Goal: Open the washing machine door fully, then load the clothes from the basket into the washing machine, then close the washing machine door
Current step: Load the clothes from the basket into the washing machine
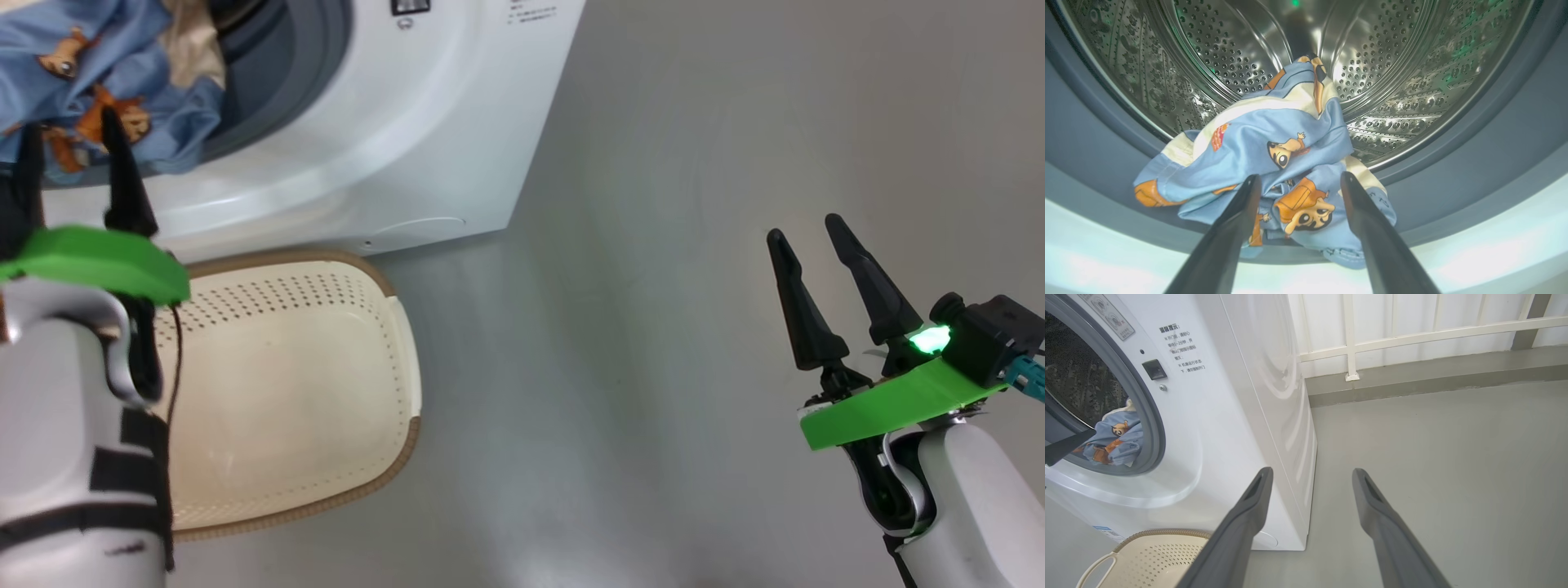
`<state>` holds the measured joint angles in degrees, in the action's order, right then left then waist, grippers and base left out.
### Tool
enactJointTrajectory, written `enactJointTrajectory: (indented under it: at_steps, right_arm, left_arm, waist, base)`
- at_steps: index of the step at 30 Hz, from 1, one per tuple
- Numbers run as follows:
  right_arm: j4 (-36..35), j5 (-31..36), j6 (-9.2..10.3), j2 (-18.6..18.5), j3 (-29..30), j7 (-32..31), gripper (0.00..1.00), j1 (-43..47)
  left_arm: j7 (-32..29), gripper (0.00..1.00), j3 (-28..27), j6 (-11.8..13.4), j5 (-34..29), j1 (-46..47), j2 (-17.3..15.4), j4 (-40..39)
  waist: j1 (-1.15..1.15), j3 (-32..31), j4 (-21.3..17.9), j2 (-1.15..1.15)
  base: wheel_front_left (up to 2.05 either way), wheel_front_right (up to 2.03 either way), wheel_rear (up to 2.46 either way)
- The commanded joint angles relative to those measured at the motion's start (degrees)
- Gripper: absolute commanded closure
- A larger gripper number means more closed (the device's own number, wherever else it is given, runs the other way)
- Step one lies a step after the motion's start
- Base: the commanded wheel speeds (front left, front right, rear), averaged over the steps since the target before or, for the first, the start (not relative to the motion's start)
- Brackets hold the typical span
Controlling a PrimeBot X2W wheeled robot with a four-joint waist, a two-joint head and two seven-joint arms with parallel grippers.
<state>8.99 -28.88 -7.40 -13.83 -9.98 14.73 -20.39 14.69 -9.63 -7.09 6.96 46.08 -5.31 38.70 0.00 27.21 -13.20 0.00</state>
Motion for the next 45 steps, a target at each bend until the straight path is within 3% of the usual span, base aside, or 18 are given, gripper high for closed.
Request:
enactJointTrajectory:
  at_steps: [1, 11, 31, 45]
  right_arm:
    - [-1.1, 0.4, -0.09, -0.9, -0.6, 0.3, 0.00, 1.5]
    - [-0.6, 0.5, -0.09, -1.9, 0.3, 0.3, 0.00, 4.3]
    - [-0.6, 0.6, -0.09, -3.4, 2.0, 0.3, 0.00, 7.3]
    - [-0.5, 0.7, -0.09, -3.4, 2.4, 0.3, 0.00, 7.6]
  left_arm:
    - [0.3, 0.00, -1.0, -0.2, 0.1, -2.6, -1.4, -2.7]
    - [0.3, 0.00, -0.1, -0.4, 1.5, -15.9, 1.2, -11.5]
    - [0.3, 0.00, 1.3, -0.4, 5.1, -38.0, 2.4, -26.6]
    - [0.3, 0.00, 2.5, 2.5, 8.0, -46.0, 2.4, -33.3]
  waist:
    - [0.00, -1.4, 1.3, 0.00]
    - [0.00, -5.6, 4.4, 0.00]
    - [0.00, -8.2, 7.3, 0.00]
    - [0.00, -8.8, 7.5, 0.00]
  base:
    - [0.00, 0.00, 0.00]
    - [0.00, 0.00, 0.00]
    - [0.00, 0.00, 0.00]
    - [0.00, 0.00, 0.00]
